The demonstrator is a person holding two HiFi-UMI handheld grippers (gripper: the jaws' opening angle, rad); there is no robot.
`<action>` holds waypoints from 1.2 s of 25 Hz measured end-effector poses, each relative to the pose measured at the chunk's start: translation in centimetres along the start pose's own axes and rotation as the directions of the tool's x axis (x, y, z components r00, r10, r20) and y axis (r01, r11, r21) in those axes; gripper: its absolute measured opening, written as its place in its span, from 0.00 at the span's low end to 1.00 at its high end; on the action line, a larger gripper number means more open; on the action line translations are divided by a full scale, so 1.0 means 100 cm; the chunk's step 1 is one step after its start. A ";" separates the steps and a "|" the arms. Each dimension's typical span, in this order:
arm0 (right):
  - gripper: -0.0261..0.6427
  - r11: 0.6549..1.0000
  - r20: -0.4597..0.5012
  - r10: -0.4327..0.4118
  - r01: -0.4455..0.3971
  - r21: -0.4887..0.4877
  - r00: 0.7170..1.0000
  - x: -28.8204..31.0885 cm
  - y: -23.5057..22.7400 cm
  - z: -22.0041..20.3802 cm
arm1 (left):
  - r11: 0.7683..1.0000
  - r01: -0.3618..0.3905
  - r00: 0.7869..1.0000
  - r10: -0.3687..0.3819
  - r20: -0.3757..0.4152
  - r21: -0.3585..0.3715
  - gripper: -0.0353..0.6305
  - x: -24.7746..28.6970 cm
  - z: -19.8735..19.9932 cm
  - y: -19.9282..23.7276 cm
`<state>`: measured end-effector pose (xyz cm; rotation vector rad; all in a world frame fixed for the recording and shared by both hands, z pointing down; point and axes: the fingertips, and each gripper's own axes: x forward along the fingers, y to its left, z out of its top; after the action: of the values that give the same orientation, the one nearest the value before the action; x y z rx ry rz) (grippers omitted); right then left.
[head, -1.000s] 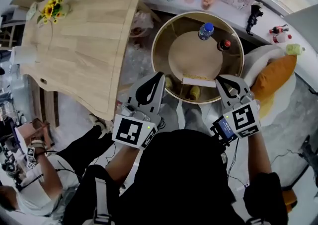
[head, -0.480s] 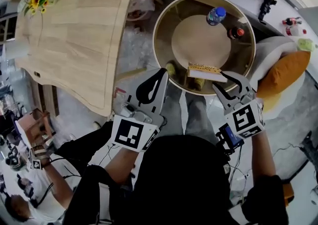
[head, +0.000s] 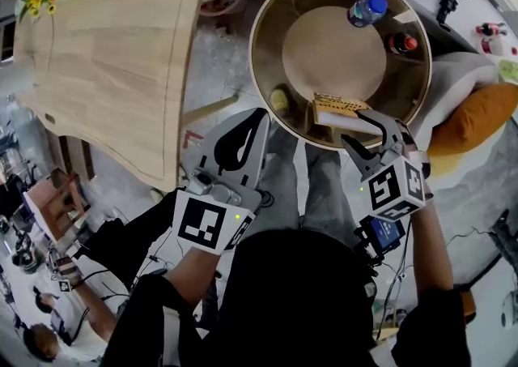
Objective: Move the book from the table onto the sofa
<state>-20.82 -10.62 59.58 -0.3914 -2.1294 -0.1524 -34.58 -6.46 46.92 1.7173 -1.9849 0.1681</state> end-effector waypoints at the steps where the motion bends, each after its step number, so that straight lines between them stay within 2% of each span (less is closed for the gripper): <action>1: 0.37 1.000 -0.018 0.003 -0.003 -0.018 1.000 0.007 0.001 -0.003 | 1.000 0.001 1.000 -0.001 -0.004 -0.005 0.06 0.001 -0.003 0.002; 7: 0.37 0.995 -0.122 0.009 -0.021 -0.093 0.992 0.039 0.004 -0.021 | 0.999 0.032 0.999 -0.032 -0.038 -0.016 0.06 0.014 -0.019 0.006; 10: 0.36 0.985 -0.185 -0.011 -0.021 -0.171 0.983 0.055 0.000 -0.034 | 0.999 0.049 0.998 -0.050 -0.044 -0.022 0.06 0.020 -0.022 0.007; 13: 0.32 0.972 -0.241 -0.031 -0.026 -0.232 0.970 0.064 -0.001 -0.042 | 0.998 0.062 0.997 -0.063 -0.049 -0.025 0.06 0.024 -0.022 0.008; 15: 0.28 0.974 -0.270 -0.031 -0.031 -0.223 0.962 0.065 0.000 -0.043 | 0.997 0.073 0.996 -0.074 -0.052 -0.024 0.06 0.026 -0.022 0.008; 22: 0.28 0.986 -0.317 -0.028 -0.026 -0.164 0.948 0.068 -0.001 -0.043 | 0.993 0.120 0.991 -0.121 -0.057 -0.021 0.06 0.029 -0.019 0.011; 30: 0.27 0.994 -0.340 -0.088 0.062 -0.086 0.936 0.054 -0.010 -0.039 | 0.981 0.194 0.980 -0.194 -0.043 0.007 0.06 0.031 -0.007 0.008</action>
<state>-20.83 -11.40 66.25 -0.3019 -1.7967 -0.3217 -35.38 -8.78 49.11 1.8868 -1.7773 0.1462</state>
